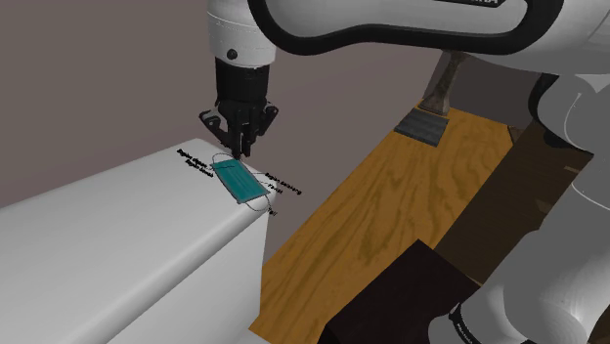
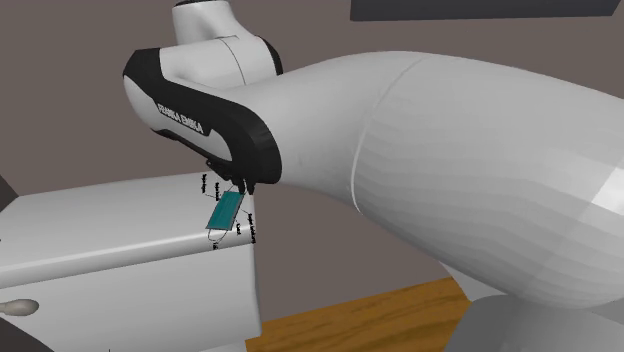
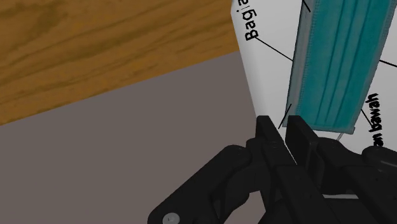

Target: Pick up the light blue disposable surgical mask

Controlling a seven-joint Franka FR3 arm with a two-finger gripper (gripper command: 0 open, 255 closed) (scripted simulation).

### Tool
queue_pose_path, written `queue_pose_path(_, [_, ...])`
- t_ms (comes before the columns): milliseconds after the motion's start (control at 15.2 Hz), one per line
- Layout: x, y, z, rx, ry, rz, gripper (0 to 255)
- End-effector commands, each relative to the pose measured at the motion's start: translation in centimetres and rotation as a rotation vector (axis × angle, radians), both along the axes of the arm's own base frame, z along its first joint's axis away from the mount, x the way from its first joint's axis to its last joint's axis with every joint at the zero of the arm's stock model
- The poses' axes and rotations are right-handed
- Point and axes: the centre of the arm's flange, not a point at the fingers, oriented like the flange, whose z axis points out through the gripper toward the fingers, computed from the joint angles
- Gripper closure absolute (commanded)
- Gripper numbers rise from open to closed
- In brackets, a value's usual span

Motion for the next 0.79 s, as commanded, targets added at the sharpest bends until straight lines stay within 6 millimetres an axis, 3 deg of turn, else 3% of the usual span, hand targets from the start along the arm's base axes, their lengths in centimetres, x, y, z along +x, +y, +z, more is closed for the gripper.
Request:
queue_pose_path(0, [0.0, 0.0, 0.0, 0.000, 0.000, 0.000, 255])
queue_pose_path(330, [0.0, 0.0, -0.1, 0.000, 0.000, 0.000, 255])
queue_pose_path(726, [0.0, 0.0, 3.1, 0.000, 0.000, 0.000, 255])
